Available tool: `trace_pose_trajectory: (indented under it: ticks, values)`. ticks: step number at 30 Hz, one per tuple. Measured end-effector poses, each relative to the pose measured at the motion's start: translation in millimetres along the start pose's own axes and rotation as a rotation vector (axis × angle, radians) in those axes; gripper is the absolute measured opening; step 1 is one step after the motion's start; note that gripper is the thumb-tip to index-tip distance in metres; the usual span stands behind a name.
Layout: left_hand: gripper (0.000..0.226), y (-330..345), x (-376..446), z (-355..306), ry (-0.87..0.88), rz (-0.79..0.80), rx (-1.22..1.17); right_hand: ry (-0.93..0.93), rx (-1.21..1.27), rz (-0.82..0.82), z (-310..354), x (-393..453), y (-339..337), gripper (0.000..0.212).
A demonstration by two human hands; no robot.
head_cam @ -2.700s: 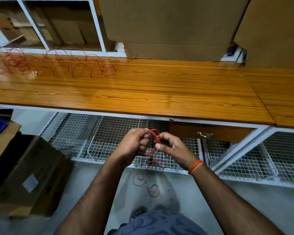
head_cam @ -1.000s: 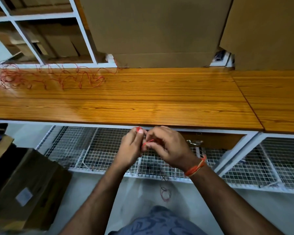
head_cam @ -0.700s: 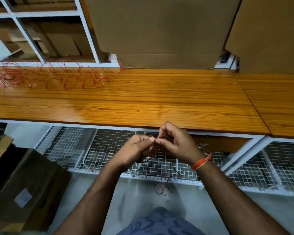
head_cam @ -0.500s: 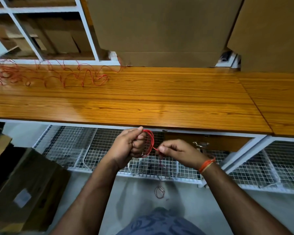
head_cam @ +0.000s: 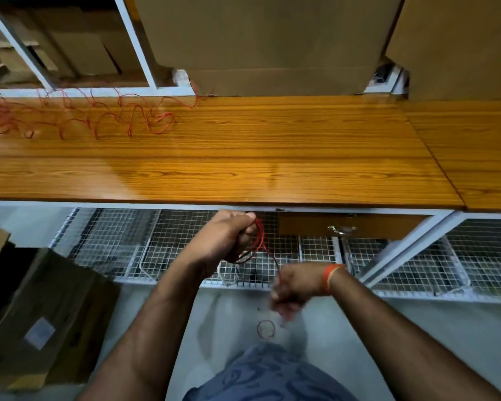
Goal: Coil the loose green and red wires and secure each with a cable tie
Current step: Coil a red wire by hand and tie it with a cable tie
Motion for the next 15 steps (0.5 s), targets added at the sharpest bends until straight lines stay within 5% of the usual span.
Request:
trace_pose_trajectory:
  ticks: [1, 3, 5, 6, 8, 10, 11, 13, 15]
  values:
    - [0.041, 0, -2, 6, -0.019, 0.008, 0.073, 0.136, -0.175, 0.057, -21, -5, -5, 0.020]
    - [0.041, 9, -8, 20, -0.053, 0.040, 0.117, 0.298, -0.474, -0.300, -45, 1, -59, 0.015]
    - [0.040, 18, -8, 23, -0.044, 0.034, 0.059, 0.163, -0.236, -0.861, -28, -2, -96, 0.016]
    - [0.040, 18, -6, 20, -0.029, 0.014, 0.025, 0.007, 0.061, -0.937, -16, -2, -93, 0.019]
    - [0.040, 10, -3, 12, 0.010, -0.024, -0.051, -0.155, 0.462, -0.533, 5, 10, -45, 0.024]
    - [0.040, 2, -1, 5, 0.037, -0.040, -0.092, -0.032, 0.301, -0.085, 2, 2, -4, 0.031]
    - [0.040, 0, -2, 7, 0.040, -0.040, -0.072, 0.073, 0.133, -0.001, -16, -1, 1, 0.031]
    - [0.041, 6, -5, 15, 0.020, -0.025, -0.019, 0.240, -0.182, -0.151, -52, 4, -29, 0.023]
    - [0.040, 16, -6, 25, -0.008, -0.021, -0.059, 0.185, -0.259, -0.678, -43, 5, -78, 0.019]
Point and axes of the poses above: each hand's wrist, its own x-axis towards the middle knuckle, its own y-axis out of the palm, z = x × y, the point moved 9 cm from there along x, towards the middle knuckle, and after that the axes turned 9 degrees about -z, right-handed, at the moved point
